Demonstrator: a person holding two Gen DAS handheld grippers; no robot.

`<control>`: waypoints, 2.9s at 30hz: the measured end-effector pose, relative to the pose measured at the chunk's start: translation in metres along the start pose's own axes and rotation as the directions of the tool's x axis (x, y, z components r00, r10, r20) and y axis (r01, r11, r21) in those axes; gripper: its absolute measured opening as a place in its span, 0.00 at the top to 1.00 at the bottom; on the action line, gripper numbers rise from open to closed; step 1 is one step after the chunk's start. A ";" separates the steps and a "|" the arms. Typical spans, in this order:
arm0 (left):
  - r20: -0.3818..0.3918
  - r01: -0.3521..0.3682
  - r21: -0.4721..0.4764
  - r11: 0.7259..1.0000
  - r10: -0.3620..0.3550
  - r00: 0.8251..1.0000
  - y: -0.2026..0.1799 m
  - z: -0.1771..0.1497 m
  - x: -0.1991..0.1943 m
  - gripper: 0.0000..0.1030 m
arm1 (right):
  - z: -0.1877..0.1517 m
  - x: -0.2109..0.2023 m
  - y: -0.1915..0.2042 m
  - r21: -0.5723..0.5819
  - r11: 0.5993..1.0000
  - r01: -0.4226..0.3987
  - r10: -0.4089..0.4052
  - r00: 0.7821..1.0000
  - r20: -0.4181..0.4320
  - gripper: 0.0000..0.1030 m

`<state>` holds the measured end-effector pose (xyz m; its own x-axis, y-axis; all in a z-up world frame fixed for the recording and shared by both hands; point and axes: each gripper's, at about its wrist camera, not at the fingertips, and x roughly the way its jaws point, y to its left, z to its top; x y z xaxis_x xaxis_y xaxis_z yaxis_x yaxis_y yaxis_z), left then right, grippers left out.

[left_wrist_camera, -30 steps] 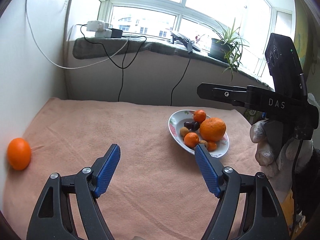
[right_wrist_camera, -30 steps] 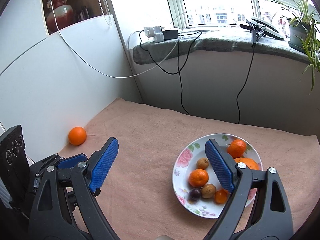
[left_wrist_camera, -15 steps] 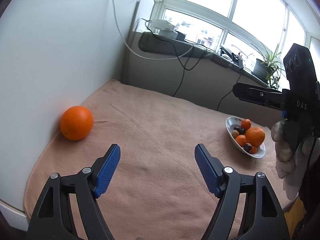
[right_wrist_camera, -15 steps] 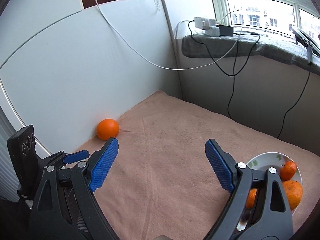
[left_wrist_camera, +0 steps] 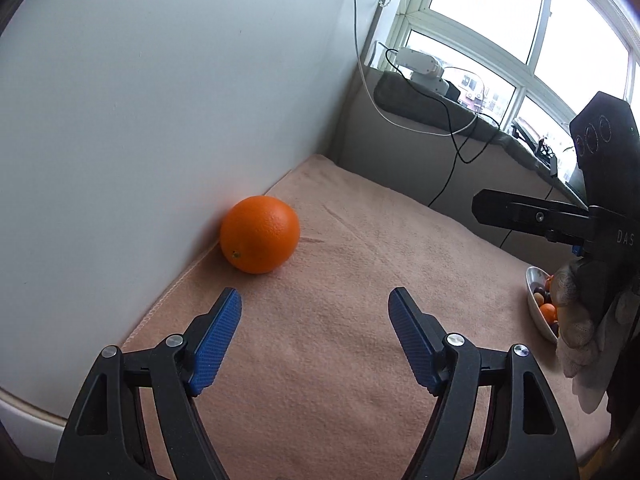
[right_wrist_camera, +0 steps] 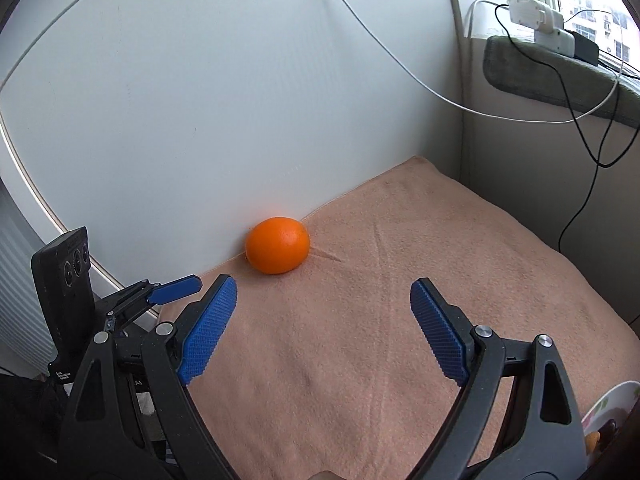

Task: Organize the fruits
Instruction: 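Move both tools away from the plate toward the large orange by the wall, then close the right tool around the large orange, then lift the large orange with the right tool and carry it over the plate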

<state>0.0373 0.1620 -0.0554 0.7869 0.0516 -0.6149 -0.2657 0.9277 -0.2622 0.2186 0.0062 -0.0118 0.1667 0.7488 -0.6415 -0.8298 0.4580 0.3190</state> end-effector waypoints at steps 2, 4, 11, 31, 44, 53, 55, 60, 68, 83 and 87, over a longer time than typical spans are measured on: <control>-0.007 -0.004 -0.013 1.000 0.004 1.000 0.004 0.001 0.004 0.29 | 0.003 0.013 0.000 0.001 1.000 -0.019 0.019 1.000 -0.016 0.12; -0.007 -0.005 -0.022 1.000 0.005 1.000 0.007 0.002 0.007 0.31 | 0.006 0.026 0.000 0.005 0.999 -0.038 0.038 0.999 -0.028 0.12; -0.009 -0.018 -0.029 0.999 0.018 1.000 0.012 0.004 0.017 0.43 | 0.019 0.067 -0.003 0.013 0.994 -0.105 0.106 0.993 -0.060 0.12; -0.038 -0.071 -0.049 0.996 0.069 0.997 0.025 0.009 0.044 0.57 | 0.032 0.172 -0.002 0.066 0.959 -0.274 0.281 0.947 -0.154 0.12; -0.038 -0.143 -0.022 0.990 0.142 0.989 0.018 0.005 0.040 0.57 | 0.032 0.221 0.008 0.075 0.949 -0.307 0.316 0.927 -0.202 0.12; -0.088 -0.149 -0.058 0.987 0.144 0.986 0.026 0.006 0.047 0.57 | 0.026 0.231 0.015 0.065 0.950 -0.307 0.314 0.928 -0.202 0.21; -0.094 -0.142 -0.070 0.987 0.135 0.986 0.030 0.007 0.048 0.57 | 0.024 0.230 0.018 0.059 0.952 -0.301 0.306 0.931 -0.197 0.21; -0.087 -0.129 -0.065 0.989 0.124 0.988 0.028 0.007 0.043 0.57 | 0.019 0.215 0.010 0.039 0.959 -0.281 0.284 0.943 -0.174 0.22; -0.055 -0.115 -0.005 0.993 0.115 0.992 0.011 0.007 0.028 0.57 | 0.005 0.182 0.006 0.035 0.967 -0.253 0.255 0.960 -0.119 0.22; -0.006 -0.040 0.063 0.997 0.040 0.999 -0.035 0.017 0.019 0.57 | -0.001 0.124 0.008 0.037 0.983 -0.181 0.182 0.983 -0.037 0.22; 0.000 -0.013 0.085 0.996 0.013 1.000 -0.051 0.017 0.015 0.57 | -0.008 0.104 0.005 0.044 0.987 -0.153 0.154 0.988 -0.017 0.22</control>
<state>0.0722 0.1221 -0.0392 0.7831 0.0640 -0.6186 -0.2281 0.9549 -0.1900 0.2280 0.0826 -0.0827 0.0279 0.8022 -0.5963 -0.8213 0.3584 0.4438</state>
